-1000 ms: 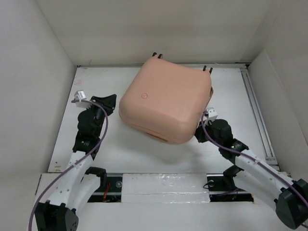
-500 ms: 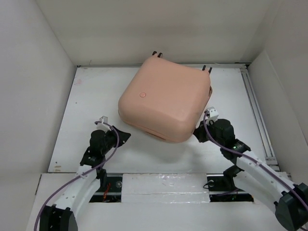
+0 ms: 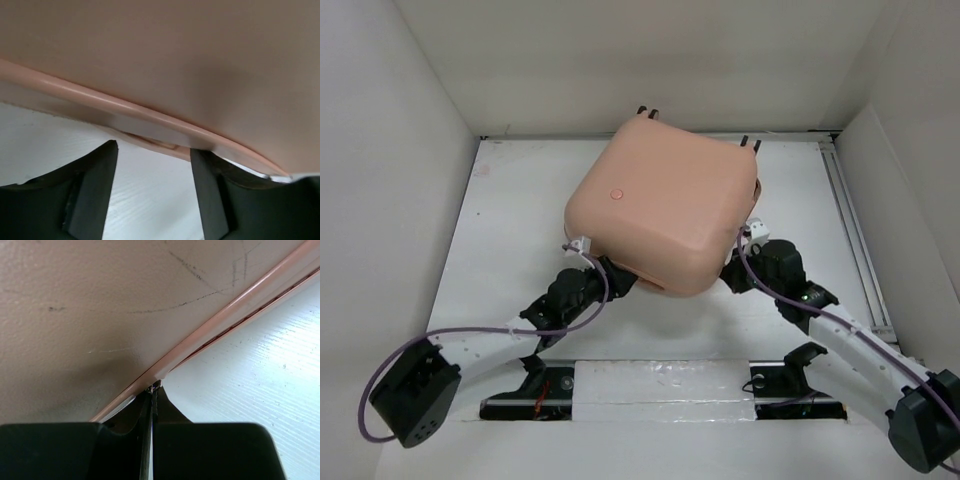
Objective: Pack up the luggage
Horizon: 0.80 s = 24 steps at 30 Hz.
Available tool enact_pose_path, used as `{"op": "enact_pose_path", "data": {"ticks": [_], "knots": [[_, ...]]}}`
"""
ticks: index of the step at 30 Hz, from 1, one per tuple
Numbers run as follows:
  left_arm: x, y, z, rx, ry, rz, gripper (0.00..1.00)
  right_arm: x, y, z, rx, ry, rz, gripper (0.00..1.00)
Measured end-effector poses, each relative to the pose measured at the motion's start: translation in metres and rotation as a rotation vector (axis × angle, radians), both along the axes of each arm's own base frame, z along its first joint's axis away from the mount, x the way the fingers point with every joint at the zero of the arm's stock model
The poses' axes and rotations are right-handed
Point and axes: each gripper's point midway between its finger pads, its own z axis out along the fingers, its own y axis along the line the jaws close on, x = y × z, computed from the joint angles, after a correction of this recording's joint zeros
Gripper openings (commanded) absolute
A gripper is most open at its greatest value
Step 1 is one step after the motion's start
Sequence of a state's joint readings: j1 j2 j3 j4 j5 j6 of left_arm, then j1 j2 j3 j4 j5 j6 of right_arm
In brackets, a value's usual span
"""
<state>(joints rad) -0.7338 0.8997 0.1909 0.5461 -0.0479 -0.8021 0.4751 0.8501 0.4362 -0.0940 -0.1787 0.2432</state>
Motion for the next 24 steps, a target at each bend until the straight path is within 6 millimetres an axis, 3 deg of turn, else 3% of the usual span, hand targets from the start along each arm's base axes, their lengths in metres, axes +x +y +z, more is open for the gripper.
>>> {"op": "enact_pose_path", "data": {"ticks": [3, 9, 14, 19, 22, 24], "knots": [[0.006, -0.002, -0.020, 0.032, 0.045, 0.020, 0.56, -0.001, 0.001, 0.001, 0.003, 0.002, 0.013, 0.00], [0.022, -0.013, -0.034, 0.061, 0.074, 0.038, 0.52, -0.008, -0.001, 0.002, 0.029, -0.010, 0.010, 0.00], [0.027, -0.024, -0.032, 0.021, 0.094, 0.035, 0.27, -0.030, 0.007, 0.000, 0.002, -0.013, 0.044, 0.00], [0.033, -0.033, -0.031, -0.050, 0.131, 0.064, 0.16, -0.048, 0.011, -0.002, -0.054, -0.013, 0.064, 0.00], [0.039, -0.037, -0.030, -0.045, 0.113, 0.089, 0.01, -0.057, 0.013, -0.002, -0.091, -0.002, 0.069, 0.00], [0.043, -0.041, -0.029, -0.037, 0.102, 0.104, 0.00, -0.064, 0.017, -0.003, -0.105, 0.010, 0.080, 0.00]]}}
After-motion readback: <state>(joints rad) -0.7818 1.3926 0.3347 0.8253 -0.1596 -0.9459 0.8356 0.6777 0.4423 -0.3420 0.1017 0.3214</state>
